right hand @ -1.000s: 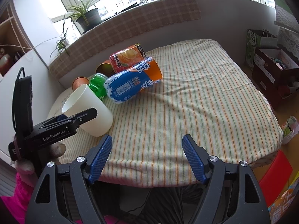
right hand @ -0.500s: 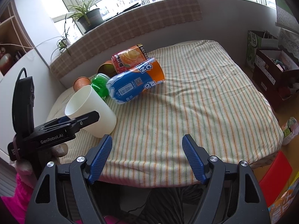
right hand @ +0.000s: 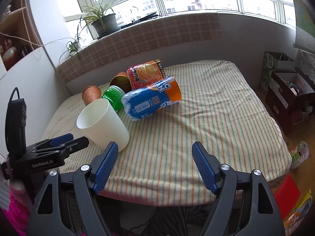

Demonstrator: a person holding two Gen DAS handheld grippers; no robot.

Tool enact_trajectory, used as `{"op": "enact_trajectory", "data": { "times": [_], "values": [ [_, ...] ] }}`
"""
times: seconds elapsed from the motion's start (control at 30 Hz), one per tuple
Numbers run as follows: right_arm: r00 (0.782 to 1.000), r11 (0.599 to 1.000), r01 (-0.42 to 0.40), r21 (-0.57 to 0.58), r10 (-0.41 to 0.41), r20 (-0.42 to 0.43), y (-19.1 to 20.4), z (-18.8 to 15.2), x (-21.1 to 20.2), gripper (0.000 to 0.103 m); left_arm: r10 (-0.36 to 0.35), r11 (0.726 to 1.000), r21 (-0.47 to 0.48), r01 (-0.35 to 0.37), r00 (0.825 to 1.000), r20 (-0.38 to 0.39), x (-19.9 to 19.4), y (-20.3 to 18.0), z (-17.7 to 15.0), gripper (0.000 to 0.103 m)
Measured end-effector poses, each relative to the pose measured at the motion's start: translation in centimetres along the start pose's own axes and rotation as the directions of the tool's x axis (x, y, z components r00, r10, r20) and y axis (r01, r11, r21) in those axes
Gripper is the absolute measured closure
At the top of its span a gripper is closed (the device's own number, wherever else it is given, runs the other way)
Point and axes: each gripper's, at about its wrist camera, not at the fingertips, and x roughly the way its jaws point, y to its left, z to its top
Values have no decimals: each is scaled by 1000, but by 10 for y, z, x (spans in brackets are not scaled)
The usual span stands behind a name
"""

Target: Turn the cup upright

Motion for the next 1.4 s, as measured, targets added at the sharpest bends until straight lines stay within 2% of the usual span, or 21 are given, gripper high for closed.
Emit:
{"op": "enact_trajectory", "data": {
  "times": [0.1, 0.23, 0.3, 0.37, 0.53, 0.6, 0.8, 1.4],
  "values": [
    [999, 999, 21, -33, -20, 36, 8, 4, -4, 26, 46, 999, -7, -46, 996, 77, -23, 2, 0, 18],
    [995, 996, 51, -74, -44, 92, 20, 8, -10, 26, 104, 994, -4, -105, 977, 187, -50, -2, 3, 17],
    [990, 994, 71, -88, -60, 127, 26, 10, -14, 26, 123, 992, -5, -125, 963, 240, -63, -4, 5, 11],
    [984, 991, 86, -98, -69, 163, 30, 10, -18, 23, 134, 990, -8, -138, 947, 290, -74, -6, 5, 10],
    [959, 980, 159, -123, -124, 255, 40, 11, -28, 21, 144, 988, -3, -153, 925, 352, -92, -11, 5, 1],
    [954, 977, 171, -126, -132, 270, 42, 12, -30, 17, 151, 987, -7, -160, 919, 365, -96, -13, 4, 1],
    [953, 979, 172, -107, -138, 270, 39, 14, -30, 17, 175, 983, -19, -182, 908, 380, -103, -14, 2, 1],
    [962, 985, 152, -82, -129, 242, 35, 14, -24, 16, 194, 979, -9, -205, 912, 363, -96, -14, 3, 1]
  ]
}}
